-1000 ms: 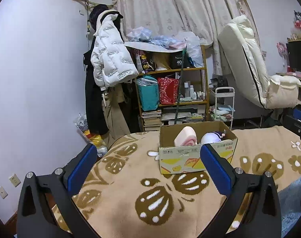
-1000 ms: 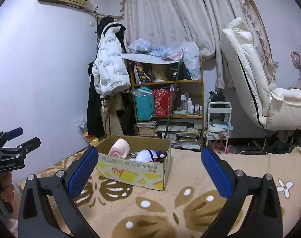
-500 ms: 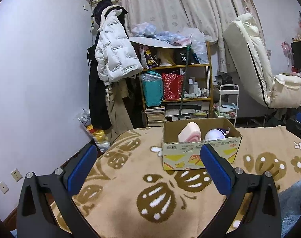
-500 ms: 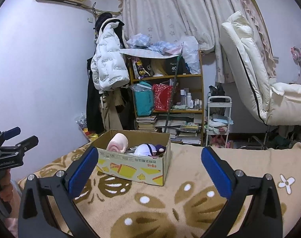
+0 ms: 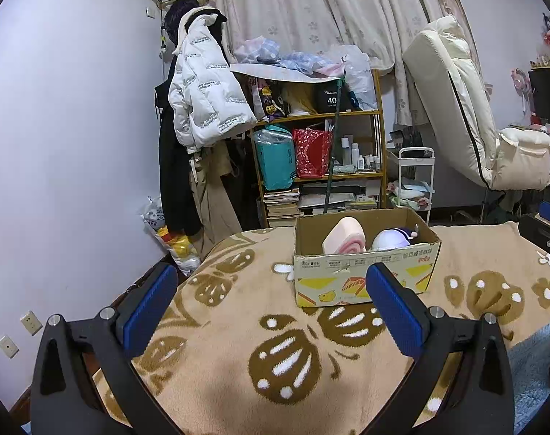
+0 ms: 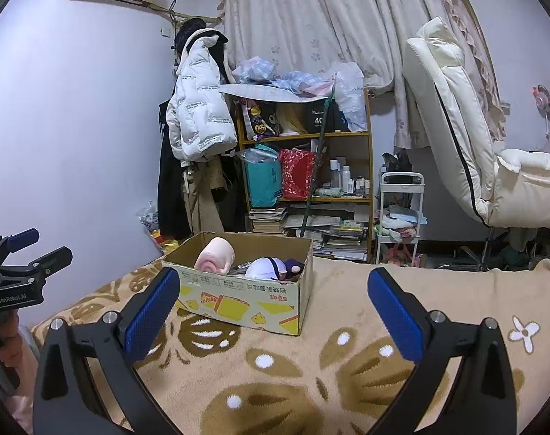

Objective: Organize soft objects

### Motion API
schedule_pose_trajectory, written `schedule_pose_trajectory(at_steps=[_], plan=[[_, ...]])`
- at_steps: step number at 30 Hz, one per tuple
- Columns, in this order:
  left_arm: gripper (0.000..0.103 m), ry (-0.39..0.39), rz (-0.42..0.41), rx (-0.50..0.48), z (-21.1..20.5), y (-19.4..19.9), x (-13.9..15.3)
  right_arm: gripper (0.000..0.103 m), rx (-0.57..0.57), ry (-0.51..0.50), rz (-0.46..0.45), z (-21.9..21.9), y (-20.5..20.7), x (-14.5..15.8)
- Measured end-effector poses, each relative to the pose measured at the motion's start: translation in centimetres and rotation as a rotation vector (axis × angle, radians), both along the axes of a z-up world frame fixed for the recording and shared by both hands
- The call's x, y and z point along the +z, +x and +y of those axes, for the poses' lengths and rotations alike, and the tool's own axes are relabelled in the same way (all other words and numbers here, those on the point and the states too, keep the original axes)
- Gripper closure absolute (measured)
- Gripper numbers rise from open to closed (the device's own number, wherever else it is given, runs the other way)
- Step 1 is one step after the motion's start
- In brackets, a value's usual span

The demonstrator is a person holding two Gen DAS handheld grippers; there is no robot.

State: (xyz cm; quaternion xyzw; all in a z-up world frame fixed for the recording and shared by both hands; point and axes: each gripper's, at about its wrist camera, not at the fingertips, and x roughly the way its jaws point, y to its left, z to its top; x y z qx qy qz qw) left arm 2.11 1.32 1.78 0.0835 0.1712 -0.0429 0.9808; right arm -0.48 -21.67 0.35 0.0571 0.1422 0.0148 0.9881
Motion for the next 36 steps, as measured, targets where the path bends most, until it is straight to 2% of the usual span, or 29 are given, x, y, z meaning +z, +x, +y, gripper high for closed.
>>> schedule_pose_trajectory(at_steps=[36], plan=[[0.001,0.022,0.021,0.034,-0.1,0.8,-0.6,0.000,-0.012,-0.002,0.005,0.0,-0.3,-1.1]])
